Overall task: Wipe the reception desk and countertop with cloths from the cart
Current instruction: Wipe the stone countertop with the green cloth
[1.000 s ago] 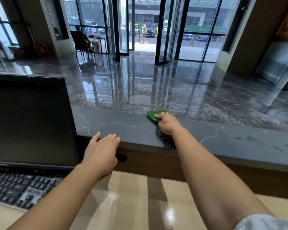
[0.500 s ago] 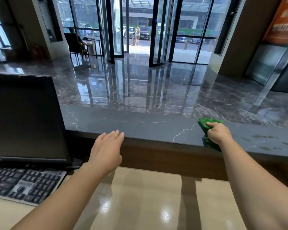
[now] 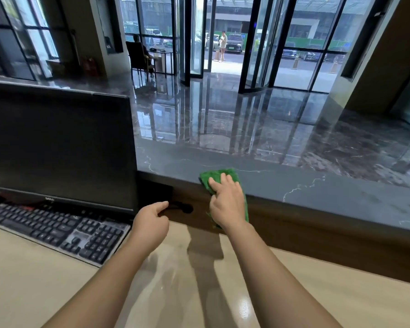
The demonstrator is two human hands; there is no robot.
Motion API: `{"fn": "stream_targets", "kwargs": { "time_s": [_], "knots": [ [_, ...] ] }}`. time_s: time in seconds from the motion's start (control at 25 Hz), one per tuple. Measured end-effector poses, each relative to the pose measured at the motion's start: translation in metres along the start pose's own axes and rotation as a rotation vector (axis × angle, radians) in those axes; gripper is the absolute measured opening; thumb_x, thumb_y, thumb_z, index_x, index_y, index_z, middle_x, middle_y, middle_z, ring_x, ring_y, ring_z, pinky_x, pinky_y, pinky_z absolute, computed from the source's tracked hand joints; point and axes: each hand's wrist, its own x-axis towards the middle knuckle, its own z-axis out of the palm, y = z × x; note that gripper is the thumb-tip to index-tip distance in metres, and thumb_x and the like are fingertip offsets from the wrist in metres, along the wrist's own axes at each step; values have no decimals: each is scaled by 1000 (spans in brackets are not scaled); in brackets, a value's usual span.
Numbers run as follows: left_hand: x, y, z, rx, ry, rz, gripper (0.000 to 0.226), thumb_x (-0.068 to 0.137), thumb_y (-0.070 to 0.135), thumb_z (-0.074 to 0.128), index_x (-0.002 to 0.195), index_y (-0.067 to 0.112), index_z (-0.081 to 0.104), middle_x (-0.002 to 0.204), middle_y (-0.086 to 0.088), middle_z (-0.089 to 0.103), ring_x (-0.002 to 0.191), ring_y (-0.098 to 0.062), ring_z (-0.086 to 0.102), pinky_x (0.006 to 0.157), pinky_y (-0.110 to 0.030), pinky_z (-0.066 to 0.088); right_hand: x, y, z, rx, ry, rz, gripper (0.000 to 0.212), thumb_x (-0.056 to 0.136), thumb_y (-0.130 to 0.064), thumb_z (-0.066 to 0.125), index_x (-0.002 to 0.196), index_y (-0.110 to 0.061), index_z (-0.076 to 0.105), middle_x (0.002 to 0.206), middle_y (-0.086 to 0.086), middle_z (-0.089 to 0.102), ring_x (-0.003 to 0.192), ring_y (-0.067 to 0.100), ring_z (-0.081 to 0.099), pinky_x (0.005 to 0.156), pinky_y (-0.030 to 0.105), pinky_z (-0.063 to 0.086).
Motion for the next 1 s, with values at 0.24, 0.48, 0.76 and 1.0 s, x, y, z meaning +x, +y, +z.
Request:
{"fn": "stream_targets", "kwargs": {
  "time_s": [0.24,0.48,0.76,1.0],
  "knots": [
    [34,5,-22,-618,27,-194,42,98,3,44,139,7,48,139,-11,52,132,-25,45,108,-33,34,35,-61,40,-241,-189,-480,55,97,-14,45,150,-22,35,163,12,-2,150,29,-4,121,39,-4],
    [43,23,1,-744,-47,-156,40,100,0,36,139,2,45,133,-7,54,116,-13,50,96,-23,36,36,-22,30,-429,-187,-705,51,102,-18,34,153,-21,26,162,12,-13,150,29,-10,120,39,-7],
    [8,56,82,-703,-165,-138,40,98,-1,38,137,3,48,134,-15,55,125,-20,49,104,-28,35,7,71,-7,-401,-71,-727,52,96,-10,49,147,-20,40,161,15,7,149,35,8,115,39,-6],
    [-38,90,174,-670,-335,-120,46,97,7,41,143,9,43,144,-7,48,134,-18,41,113,-34,28,-32,170,-55,-502,-17,-668,62,75,-7,76,133,-22,59,153,18,35,140,36,36,112,48,26]
  ]
}}
